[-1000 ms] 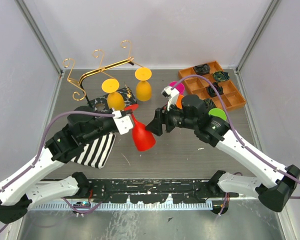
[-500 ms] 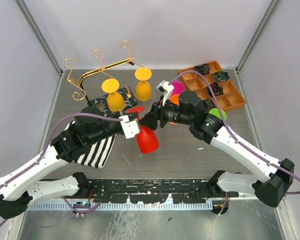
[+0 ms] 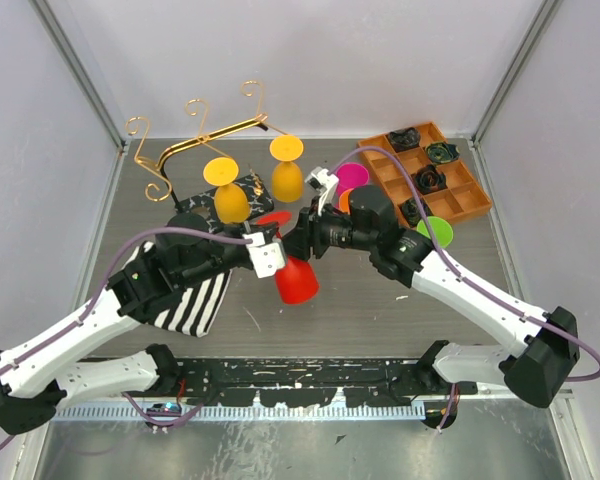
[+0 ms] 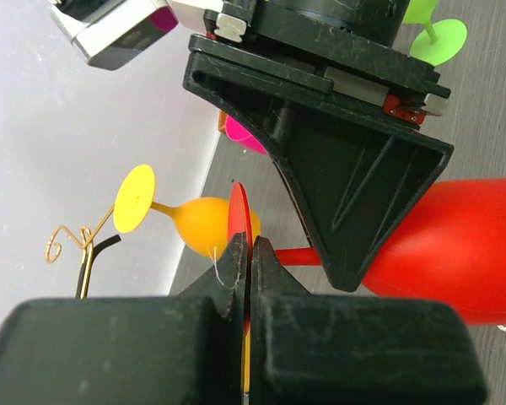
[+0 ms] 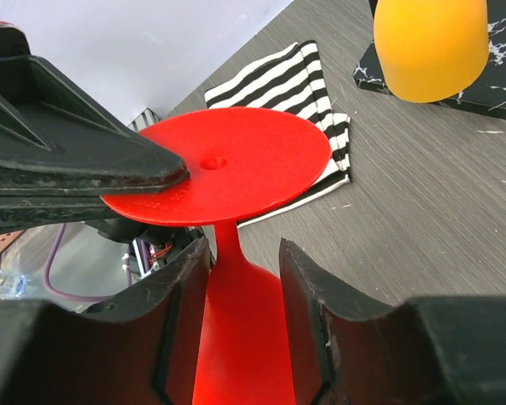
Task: Place the wine glass upside down on the wine glass rack
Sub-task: Turn the wine glass upside down at the wine rack.
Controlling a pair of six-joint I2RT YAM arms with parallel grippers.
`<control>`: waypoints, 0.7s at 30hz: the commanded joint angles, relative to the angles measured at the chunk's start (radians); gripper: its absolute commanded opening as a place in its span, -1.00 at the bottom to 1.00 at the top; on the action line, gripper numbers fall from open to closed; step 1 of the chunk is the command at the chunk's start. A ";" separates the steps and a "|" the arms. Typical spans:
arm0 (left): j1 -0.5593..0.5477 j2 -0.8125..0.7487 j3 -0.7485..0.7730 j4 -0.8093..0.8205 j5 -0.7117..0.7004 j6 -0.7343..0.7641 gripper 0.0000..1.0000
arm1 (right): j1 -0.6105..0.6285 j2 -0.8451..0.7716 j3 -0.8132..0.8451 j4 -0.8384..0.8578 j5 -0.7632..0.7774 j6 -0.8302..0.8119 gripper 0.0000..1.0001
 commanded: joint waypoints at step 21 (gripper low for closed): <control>-0.010 0.006 0.000 0.076 -0.098 0.041 -1.00 | 0.004 0.037 -0.040 0.118 -0.045 0.011 -0.99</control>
